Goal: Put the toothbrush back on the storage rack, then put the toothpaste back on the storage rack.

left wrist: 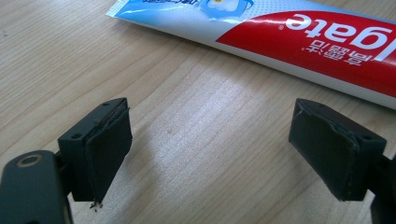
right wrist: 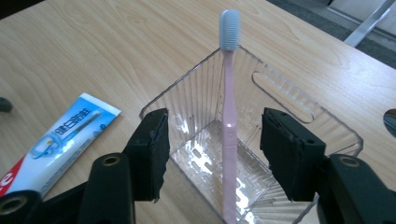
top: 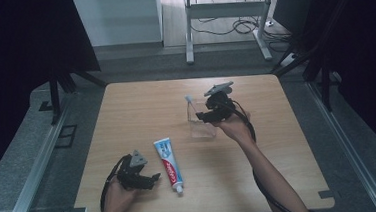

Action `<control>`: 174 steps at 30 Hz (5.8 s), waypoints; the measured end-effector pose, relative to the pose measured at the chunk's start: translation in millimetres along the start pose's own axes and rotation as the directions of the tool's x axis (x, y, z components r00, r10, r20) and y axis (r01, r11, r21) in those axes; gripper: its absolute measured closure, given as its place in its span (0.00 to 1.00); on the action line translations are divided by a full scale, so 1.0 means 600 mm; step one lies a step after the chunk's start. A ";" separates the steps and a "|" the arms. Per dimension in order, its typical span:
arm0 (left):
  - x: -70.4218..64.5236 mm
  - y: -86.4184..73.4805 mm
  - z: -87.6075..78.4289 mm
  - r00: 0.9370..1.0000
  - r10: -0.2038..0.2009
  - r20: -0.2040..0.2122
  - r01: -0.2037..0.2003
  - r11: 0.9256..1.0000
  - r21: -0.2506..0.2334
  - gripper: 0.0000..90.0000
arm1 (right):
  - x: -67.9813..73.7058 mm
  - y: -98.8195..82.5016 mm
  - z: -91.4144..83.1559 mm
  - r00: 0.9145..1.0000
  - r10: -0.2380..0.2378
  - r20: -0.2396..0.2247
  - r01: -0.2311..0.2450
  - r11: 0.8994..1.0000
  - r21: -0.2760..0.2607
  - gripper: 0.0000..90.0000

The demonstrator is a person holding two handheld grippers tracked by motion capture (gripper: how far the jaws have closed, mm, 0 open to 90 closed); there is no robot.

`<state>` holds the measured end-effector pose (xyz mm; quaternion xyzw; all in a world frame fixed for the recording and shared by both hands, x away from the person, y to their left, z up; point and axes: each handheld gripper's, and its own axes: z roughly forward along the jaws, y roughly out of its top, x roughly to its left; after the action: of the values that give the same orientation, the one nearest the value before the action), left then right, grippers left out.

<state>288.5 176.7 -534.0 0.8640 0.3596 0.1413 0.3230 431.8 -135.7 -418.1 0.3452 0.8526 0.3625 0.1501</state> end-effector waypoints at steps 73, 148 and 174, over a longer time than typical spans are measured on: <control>0.000 0.001 -0.001 0.998 -0.058 0.032 0.059 0.998 -0.030 0.15 | -0.004 -0.204 -0.158 0.999 -0.028 0.044 0.030 0.998 -0.048 0.02; -0.002 0.017 -0.019 0.991 -0.131 0.041 0.132 0.991 -0.031 0.31 | -0.008 -0.380 -0.121 0.997 0.037 0.062 -0.035 0.999 -0.029 0.02; -0.039 0.080 -0.025 0.985 -0.028 0.168 0.031 0.999 -0.012 1.00 | -0.019 -0.385 -0.130 0.996 0.044 0.081 -0.040 0.998 -0.041 0.02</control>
<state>290.5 141.3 -491.6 0.8651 0.3428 0.0658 0.3603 289.6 -299.1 -530.9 0.3747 0.8310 0.3676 0.1841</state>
